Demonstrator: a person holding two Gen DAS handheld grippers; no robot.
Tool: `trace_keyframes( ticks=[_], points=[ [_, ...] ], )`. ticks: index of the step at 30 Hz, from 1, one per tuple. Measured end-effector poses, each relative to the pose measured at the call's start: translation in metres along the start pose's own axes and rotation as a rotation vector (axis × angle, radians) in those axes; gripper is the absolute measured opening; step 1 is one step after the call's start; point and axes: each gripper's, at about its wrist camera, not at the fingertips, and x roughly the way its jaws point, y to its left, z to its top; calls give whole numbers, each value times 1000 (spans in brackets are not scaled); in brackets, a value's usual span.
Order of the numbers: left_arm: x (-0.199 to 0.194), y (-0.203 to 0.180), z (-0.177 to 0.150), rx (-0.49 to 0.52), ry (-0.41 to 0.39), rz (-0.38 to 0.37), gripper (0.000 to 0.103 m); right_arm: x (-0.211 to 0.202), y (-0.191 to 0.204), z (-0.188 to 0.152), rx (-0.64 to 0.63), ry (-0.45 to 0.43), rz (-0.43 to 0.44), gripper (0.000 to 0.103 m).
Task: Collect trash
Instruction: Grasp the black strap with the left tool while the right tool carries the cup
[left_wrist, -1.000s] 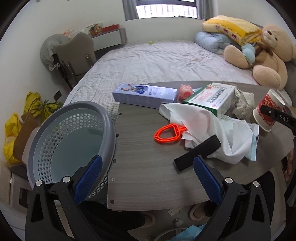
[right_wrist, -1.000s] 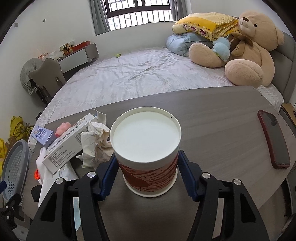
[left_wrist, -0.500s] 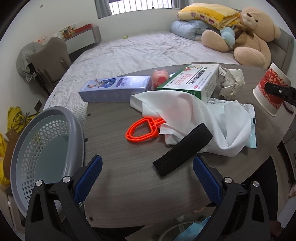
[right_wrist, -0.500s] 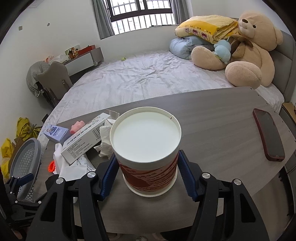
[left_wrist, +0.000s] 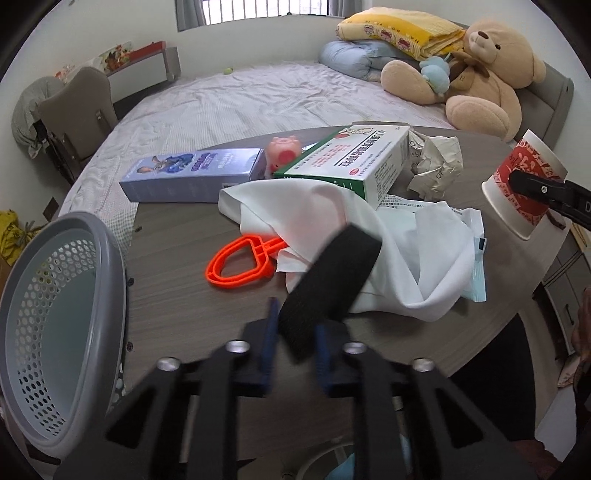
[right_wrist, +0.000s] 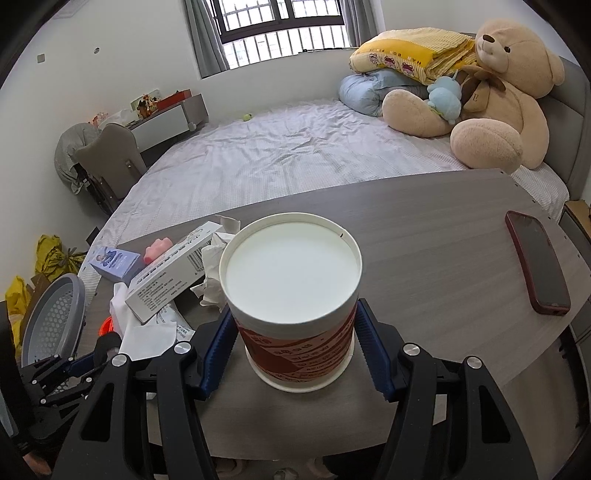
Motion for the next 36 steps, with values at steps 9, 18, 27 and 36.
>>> trace_keyframes(
  ticks=[9, 18, 27, 36],
  points=[
    [-22, 11, -4, -90, -35, 19, 6, -7, 7, -1, -4, -4, 28, 61],
    [-57, 29, -1, -159, -97, 96, 6, -20, 24, 7, -36, -17, 76, 61],
    [-95, 68, -6, -256, -164, 157, 6, -26, 74, 19, -111, -33, 147, 61],
    [-110, 122, -20, -352, -171, 238, 6, -17, 143, 26, -215, -18, 241, 61]
  ],
)
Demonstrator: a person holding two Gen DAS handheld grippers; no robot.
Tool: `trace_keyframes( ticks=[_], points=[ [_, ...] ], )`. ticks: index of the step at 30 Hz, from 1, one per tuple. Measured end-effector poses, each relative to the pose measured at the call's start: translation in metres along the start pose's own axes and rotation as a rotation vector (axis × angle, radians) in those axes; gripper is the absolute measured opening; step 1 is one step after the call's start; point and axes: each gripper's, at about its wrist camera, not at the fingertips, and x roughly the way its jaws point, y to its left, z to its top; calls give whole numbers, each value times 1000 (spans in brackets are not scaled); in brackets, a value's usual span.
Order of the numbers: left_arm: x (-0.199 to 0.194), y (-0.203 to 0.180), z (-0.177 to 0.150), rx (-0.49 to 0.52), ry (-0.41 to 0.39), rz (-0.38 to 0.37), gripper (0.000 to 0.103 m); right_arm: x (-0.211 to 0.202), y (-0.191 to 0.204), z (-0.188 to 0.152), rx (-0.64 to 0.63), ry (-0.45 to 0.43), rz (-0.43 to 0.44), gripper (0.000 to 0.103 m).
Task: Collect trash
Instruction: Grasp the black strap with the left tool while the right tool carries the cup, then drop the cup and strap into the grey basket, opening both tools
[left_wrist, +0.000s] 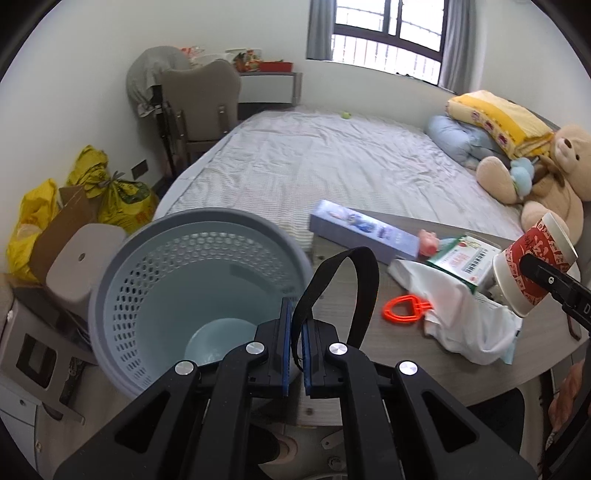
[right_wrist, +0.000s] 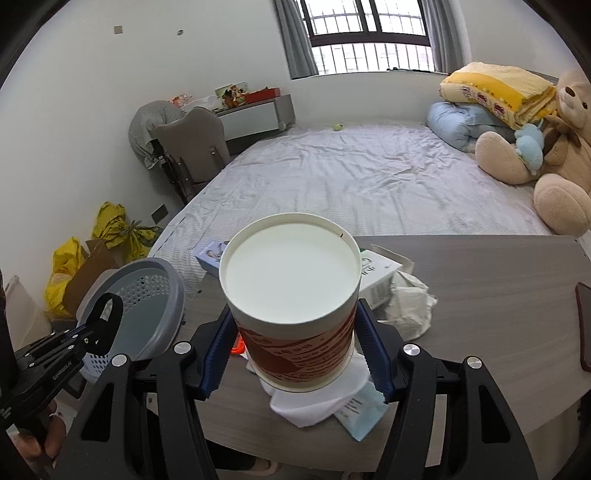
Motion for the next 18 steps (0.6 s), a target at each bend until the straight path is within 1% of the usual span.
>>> trace_keyframes(
  ticks=[6, 10, 18],
  points=[
    [6, 35, 2, -44, 16, 40, 6, 28, 45, 12, -58, 26, 69, 61],
    [15, 57, 2, -66, 36, 80, 6, 49, 77, 17, -100, 51, 115, 61],
    [38, 93, 6, -109, 81, 115, 6, 80, 140, 24, -188, 95, 213, 61]
  ],
)
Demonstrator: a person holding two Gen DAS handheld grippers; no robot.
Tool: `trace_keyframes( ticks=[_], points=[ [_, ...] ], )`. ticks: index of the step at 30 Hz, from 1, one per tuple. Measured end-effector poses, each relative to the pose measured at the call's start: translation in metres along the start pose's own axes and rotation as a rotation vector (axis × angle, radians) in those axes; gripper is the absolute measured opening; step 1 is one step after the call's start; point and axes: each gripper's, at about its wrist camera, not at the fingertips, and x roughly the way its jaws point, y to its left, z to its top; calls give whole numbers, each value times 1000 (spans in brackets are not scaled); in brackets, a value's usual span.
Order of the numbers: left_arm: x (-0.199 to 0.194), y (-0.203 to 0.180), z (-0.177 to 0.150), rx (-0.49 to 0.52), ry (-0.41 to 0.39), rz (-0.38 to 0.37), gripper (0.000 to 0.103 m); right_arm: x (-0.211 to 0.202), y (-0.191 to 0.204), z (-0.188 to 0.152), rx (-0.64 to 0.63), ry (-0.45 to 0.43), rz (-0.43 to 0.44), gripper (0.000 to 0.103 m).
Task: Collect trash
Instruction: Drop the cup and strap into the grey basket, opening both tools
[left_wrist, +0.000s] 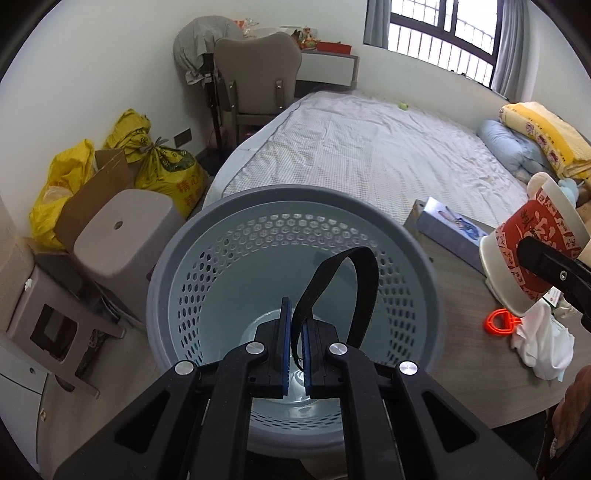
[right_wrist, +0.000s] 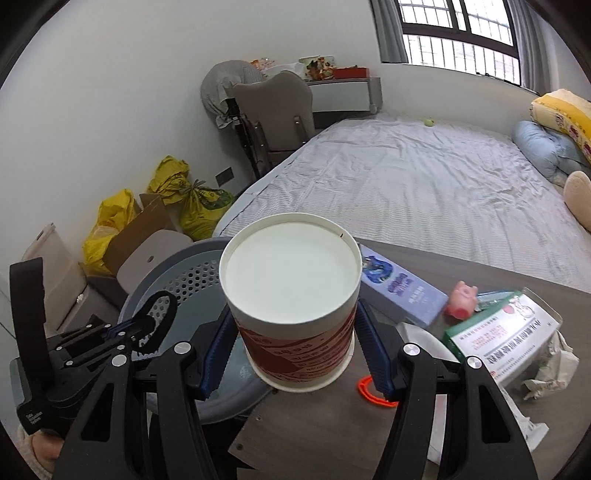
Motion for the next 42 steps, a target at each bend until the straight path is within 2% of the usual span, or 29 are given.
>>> trace_keyframes(
  ticks=[7, 15, 17, 18, 19, 21, 26, 30, 31, 42],
  points=[
    [15, 20, 6, -32, 20, 28, 6, 35, 35, 7, -47, 62, 69, 61],
    [27, 37, -1, -71, 67, 22, 8, 64, 55, 5, -100, 123, 83, 61],
    [29, 41, -1, -78, 71, 21, 17, 66, 55, 5, -105, 124, 78, 61],
    [29, 42, -2, -80, 72, 24, 28, 65, 55, 5, -106, 125, 76, 62],
    [30, 42, -2, -82, 72, 34, 46, 65, 55, 5, -107, 126, 75, 66],
    [29, 44, -2, -88, 61, 46, 69, 64, 54, 5, -106, 117, 71, 71],
    [27, 46, -3, -96, 55, 66, 71, 63, 50, 5, -104, 114, 61, 71],
    [23, 48, -3, -106, 45, 100, 87, 60, 52, 2, -109, 108, 53, 71],
    [22, 49, -3, -114, 40, 109, 89, 60, 52, 1, -111, 108, 50, 71],
    [10, 54, -5, -145, 21, 143, 92, 48, 48, -4, -102, 83, 26, 71]
  ],
)
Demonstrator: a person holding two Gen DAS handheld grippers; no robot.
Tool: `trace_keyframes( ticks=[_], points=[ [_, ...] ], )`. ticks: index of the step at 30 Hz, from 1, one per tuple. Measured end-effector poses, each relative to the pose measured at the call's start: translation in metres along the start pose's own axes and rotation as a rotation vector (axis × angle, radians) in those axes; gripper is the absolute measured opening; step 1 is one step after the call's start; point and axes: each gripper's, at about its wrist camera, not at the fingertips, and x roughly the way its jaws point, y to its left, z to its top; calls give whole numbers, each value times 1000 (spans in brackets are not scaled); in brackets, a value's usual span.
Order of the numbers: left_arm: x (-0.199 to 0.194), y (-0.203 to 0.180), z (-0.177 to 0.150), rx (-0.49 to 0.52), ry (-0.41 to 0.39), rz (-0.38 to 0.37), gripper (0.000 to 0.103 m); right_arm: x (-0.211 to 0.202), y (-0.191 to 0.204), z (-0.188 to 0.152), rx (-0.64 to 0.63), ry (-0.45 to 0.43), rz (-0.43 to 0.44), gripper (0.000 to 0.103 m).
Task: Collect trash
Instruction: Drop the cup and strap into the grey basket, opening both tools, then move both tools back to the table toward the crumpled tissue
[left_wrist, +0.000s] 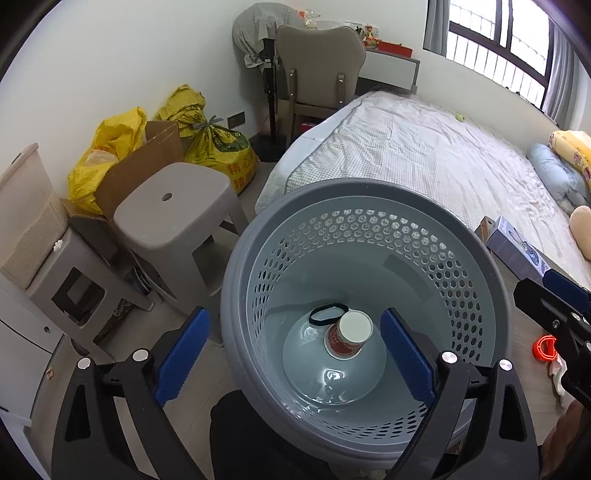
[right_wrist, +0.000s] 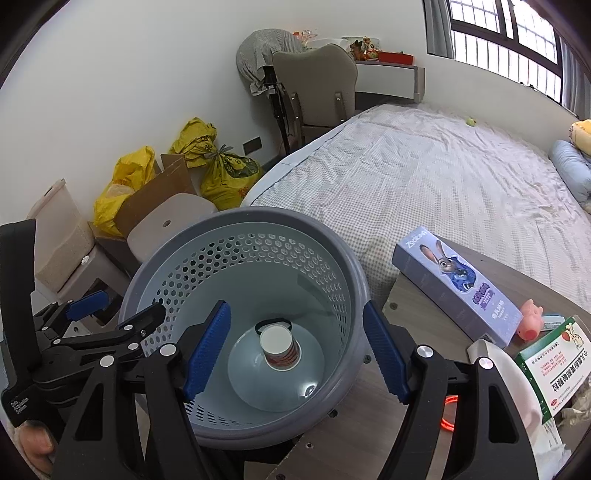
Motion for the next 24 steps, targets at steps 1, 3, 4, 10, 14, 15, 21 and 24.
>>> trace_keyframes(
  ticks=[1, 3, 4, 10, 14, 15, 21, 24],
  points=[
    [-1, -1, -1, 2, 1, -1, 92, -2, -1, -1, 3, -2, -1, 71],
    [-6, -2, -2, 7, -3, 3, 92, -7, -1, -2, 4, -10, -4, 71],
    [-8, -3, -4, 9, -7, 2, 92, -9, -1, -3, 4, -15, -7, 71],
    [-24, -9, -9, 18, -27, -18, 93, -25, -6, -10, 19, -34, -19, 71],
    [-38, -15, -15, 31, -47, -27, 93, -40, -10, -18, 35, -54, -31, 71],
    [-41, -17, -17, 36, -53, -30, 94, -43, -10, -19, 39, -58, -34, 71],
    [-57, -34, -27, 56, -66, -61, 94, -69, -24, -40, 70, -80, -70, 71],
    [-64, -48, -32, 74, -75, -78, 95, -83, -38, -51, 96, -90, -99, 71]
  ],
)
